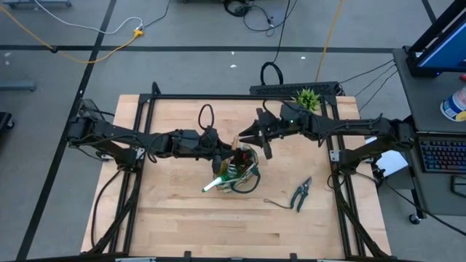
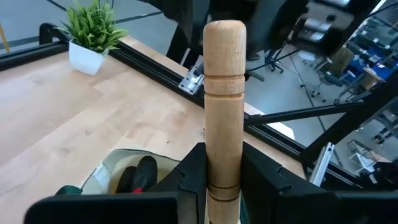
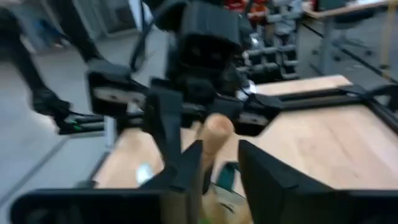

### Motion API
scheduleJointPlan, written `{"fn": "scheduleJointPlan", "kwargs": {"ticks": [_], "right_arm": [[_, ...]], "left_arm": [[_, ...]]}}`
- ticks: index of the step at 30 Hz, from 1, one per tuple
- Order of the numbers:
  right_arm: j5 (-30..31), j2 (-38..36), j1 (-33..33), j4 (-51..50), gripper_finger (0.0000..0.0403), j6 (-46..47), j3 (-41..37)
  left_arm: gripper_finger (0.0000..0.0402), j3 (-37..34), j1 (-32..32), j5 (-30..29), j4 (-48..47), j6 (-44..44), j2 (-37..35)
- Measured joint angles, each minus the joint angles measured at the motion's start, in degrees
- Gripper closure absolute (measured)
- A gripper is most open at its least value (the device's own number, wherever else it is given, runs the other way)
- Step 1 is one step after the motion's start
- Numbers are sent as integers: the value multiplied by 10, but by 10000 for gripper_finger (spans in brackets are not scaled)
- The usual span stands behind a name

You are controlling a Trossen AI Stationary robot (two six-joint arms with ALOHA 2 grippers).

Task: Pick & Place Garden tools in Gardening bag
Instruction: Put the hand rake into the gardening bag

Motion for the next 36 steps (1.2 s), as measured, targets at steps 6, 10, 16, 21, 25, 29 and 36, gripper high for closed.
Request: {"fn": "scheduleJointPlan", "kwargs": {"ticks": [6, 10, 16, 21, 25, 29, 36], "right_arm": [[-33, 0, -2, 3, 219, 38, 0], [-32, 0, 1, 2, 169, 69, 0], [-15, 14, 1, 18, 128, 111, 0], [-17, 38, 7, 85, 120, 143, 0], [-16, 57, 10, 116, 124, 165, -1], [-14, 65, 9, 135, 138, 191, 0], [13, 65, 10, 136, 204, 197, 0]], "left_arm": [[331, 0, -3, -12, -2, 7, 0], [331, 0, -3, -12, 5, 8, 0], [331, 0, -11, -12, 51, 15, 0], [331, 0, -18, -17, 47, 14, -1], [331, 0, -20, -21, 48, 11, -1], [331, 0, -25, -27, 47, 12, -1], [331, 0, -25, -29, 30, 9, 0]]}}
